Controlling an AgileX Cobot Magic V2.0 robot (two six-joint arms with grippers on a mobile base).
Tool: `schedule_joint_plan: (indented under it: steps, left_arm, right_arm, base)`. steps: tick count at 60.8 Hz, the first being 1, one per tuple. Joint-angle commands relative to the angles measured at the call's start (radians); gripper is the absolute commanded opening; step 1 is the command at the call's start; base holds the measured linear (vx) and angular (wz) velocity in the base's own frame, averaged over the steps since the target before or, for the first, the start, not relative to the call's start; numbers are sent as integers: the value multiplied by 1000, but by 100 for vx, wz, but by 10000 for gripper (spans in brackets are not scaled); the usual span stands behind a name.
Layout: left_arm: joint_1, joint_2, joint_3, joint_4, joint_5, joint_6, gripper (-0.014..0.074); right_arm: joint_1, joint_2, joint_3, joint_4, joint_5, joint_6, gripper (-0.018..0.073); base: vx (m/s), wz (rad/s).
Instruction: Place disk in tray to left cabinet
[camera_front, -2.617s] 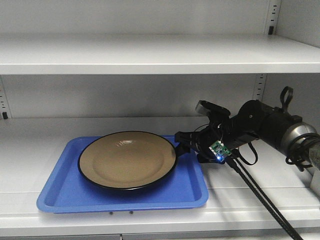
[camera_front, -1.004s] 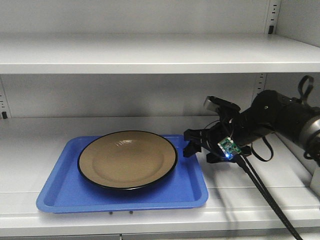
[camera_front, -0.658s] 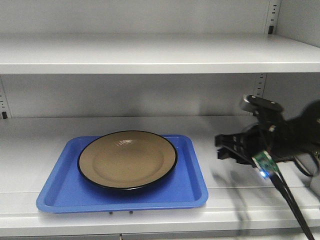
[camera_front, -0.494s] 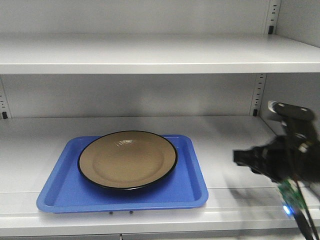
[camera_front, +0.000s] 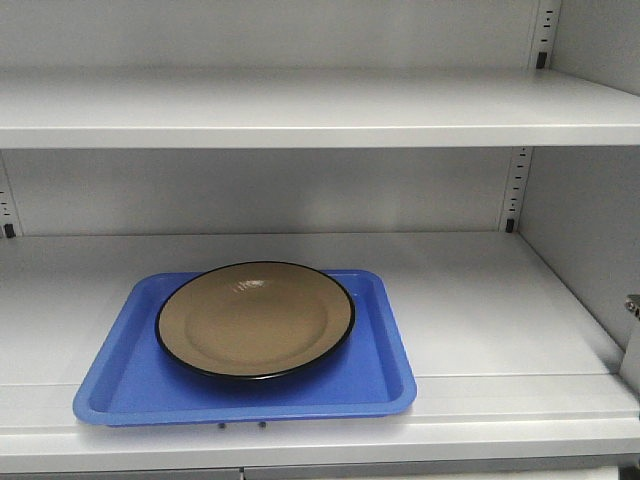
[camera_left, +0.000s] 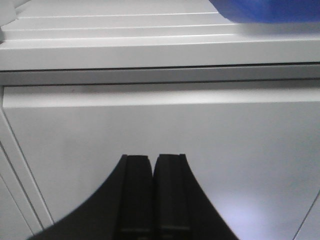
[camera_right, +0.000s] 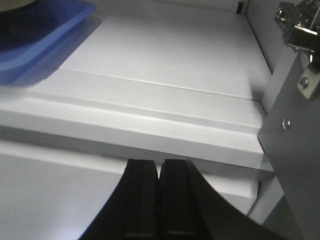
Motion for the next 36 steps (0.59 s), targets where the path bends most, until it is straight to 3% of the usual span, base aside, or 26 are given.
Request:
schedule_joint_plan:
  steps: [1, 12, 30, 36]
  left_arm:
    - [4, 4, 13, -3, -78, 1, -6]
    - [4, 4, 13, -3, -78, 1, -6]
    - [4, 4, 13, -3, -78, 1, -6]
    - [4, 4, 13, -3, -78, 1, -6]
  right_arm:
    - [-4, -80, 42, -77, -97, 27, 46]
    - [-4, -218, 162, -142, -109, 88, 36]
    - [-4, -415, 329, -142, -190, 177, 36]
    - [-4, -469, 327, -142, -155, 178, 36]
  base:
    - [0, 0]
    - [0, 0]
    - [0, 0]
    - [0, 0]
